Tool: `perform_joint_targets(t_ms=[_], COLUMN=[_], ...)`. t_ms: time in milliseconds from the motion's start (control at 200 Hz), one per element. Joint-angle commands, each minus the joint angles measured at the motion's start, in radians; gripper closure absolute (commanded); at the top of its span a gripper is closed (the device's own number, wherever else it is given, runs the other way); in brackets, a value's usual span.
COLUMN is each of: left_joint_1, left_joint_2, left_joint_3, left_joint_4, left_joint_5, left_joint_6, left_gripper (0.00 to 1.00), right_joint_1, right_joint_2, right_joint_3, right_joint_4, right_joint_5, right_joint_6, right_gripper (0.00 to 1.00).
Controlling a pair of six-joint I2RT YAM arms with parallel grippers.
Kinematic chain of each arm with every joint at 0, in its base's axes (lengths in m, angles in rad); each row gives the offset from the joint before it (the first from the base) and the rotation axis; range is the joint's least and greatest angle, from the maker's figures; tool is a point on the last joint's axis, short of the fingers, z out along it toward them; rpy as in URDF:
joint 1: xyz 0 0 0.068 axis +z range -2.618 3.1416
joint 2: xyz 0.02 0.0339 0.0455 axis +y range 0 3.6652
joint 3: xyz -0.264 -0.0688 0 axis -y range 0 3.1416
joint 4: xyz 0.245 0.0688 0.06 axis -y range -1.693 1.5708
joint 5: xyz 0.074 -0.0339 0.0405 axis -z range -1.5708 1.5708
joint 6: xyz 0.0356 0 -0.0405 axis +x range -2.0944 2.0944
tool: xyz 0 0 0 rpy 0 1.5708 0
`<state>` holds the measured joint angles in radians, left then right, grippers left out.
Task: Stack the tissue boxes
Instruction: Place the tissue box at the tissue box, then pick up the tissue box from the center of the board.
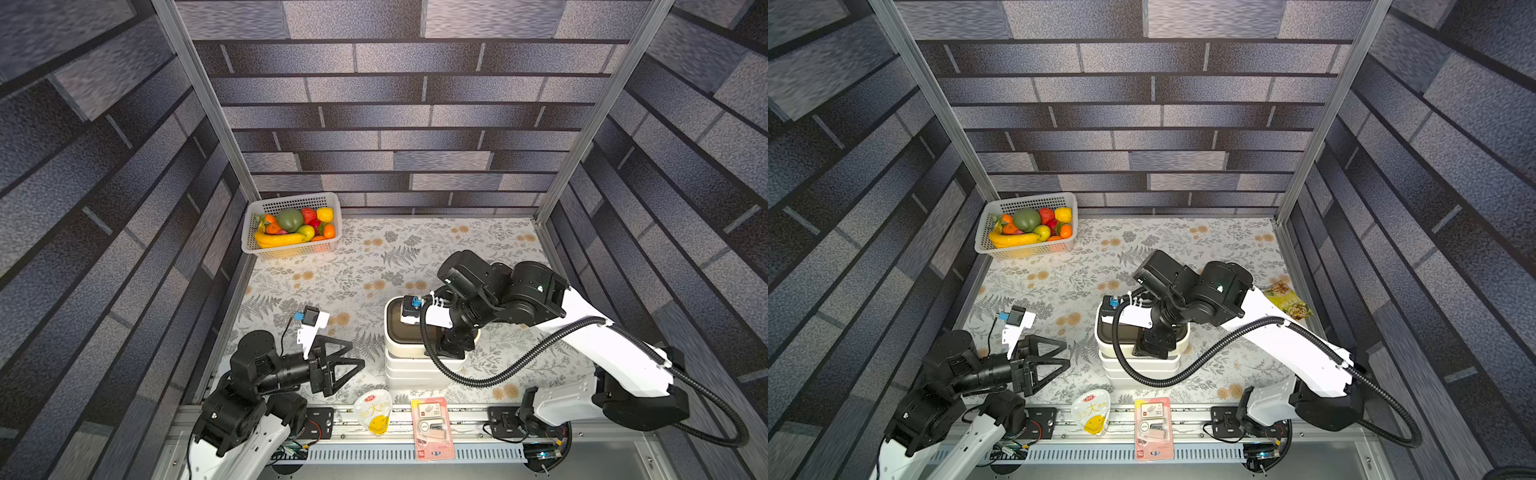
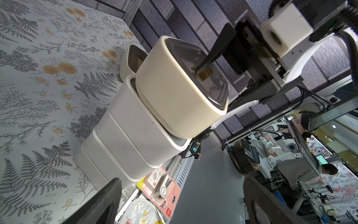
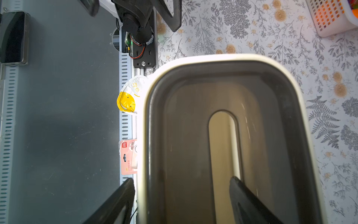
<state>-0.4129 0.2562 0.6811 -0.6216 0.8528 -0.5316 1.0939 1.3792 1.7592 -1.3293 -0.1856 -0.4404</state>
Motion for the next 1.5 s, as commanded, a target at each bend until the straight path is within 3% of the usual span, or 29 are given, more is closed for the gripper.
perform_joint_targets(t_ms=[0, 301, 526, 772, 942, 1127, 1243, 1408, 1498], left_joint_1=[-0.004, 0.055, 0.066, 0.102, 0.182, 0.199, 0.215, 0.232, 0.218], left_joint_2=[0.021, 0.065, 0.150, 0.514, 0.754, 0.947, 0.979, 0.943, 0.937], left_joint_3=[0.000, 0.026, 0.146, 0.469, 0.573, 0.687, 0.621, 0.473, 0.446], left_joint_4=[-0.002, 0.013, -0.027, -0.092, 0.031, 0.022, 0.125, 0.253, 0.250], left_joint_5=[0.017, 0.082, 0.001, -0.044, -0.007, -0.165, -0.186, -0.256, -0.291], left_joint_6=[0.015, 0.019, 0.075, 0.187, 0.150, 0.196, 0.173, 0.112, 0.113], left_gripper=[0.00, 0.00, 0.00, 0.00, 0.00, 0.00, 0.00, 0.00, 0.00], right_joint_1=[0.008, 0.009, -0.034, -0.342, -0.569, -0.754, -0.837, -0.926, -0.937], right_joint_2=[-0.035, -0.033, -0.120, -0.135, -0.241, -0.280, -0.247, -0.204, -0.155], right_joint_3=[0.041, 0.155, 0.086, -0.011, -0.281, -0.495, -0.627, -0.805, -0.830], right_joint_4=[0.027, 0.048, 0.293, 0.352, 0.552, 0.596, 0.665, 0.822, 0.835], right_joint_5=[0.022, -0.040, 0.307, 0.260, 0.334, 0.337, 0.315, 0.288, 0.345], right_joint_6=[0.018, 0.054, 0.275, 0.456, 0.634, 0.796, 0.906, 1.013, 1.056], right_gripper=[0.19, 0.17, 0.17, 0.18, 0.13, 0.15, 0.19, 0.16, 0.15])
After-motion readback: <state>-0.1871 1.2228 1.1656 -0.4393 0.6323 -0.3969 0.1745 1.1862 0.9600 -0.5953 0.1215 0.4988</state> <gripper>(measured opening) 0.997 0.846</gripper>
